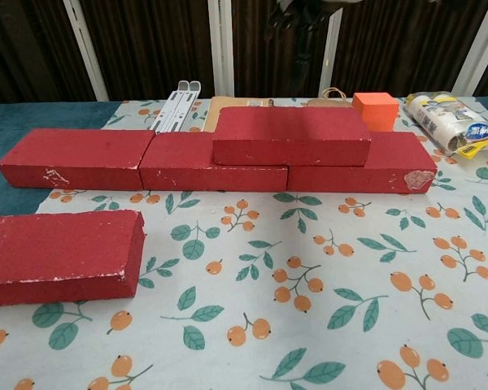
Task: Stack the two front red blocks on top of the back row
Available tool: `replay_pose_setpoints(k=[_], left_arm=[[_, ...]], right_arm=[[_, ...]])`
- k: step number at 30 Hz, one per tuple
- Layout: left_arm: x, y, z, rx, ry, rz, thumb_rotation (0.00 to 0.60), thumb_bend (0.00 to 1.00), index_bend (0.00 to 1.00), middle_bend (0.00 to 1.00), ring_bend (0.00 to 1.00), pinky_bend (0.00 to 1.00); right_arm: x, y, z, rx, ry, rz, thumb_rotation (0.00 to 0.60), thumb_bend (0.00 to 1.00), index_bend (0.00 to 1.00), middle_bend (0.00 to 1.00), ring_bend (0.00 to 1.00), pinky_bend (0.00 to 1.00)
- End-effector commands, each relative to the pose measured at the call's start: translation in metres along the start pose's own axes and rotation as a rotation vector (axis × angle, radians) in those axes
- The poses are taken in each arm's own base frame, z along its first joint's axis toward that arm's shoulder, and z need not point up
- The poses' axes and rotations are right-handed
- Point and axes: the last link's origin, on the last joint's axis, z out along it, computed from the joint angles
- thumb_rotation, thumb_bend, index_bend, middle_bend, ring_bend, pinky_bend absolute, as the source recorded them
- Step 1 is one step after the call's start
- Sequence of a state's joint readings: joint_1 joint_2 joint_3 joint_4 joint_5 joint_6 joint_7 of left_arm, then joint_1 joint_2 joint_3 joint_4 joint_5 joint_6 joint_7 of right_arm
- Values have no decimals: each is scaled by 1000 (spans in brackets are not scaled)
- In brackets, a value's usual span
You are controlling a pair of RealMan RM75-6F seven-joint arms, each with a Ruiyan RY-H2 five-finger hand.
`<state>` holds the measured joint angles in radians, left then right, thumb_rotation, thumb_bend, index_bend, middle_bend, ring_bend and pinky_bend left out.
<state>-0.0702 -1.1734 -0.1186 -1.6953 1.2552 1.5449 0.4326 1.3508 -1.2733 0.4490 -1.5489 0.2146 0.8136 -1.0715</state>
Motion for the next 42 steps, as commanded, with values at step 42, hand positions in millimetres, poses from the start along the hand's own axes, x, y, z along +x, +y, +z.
replay_pose_setpoints(k=[42], left_arm=[[-12, 97, 14, -352, -381, -160, 600, 0, 0, 0, 0, 0]], right_arm=[[-192, 301, -271, -178, 366, 313, 600, 2, 0, 9, 0, 0]])
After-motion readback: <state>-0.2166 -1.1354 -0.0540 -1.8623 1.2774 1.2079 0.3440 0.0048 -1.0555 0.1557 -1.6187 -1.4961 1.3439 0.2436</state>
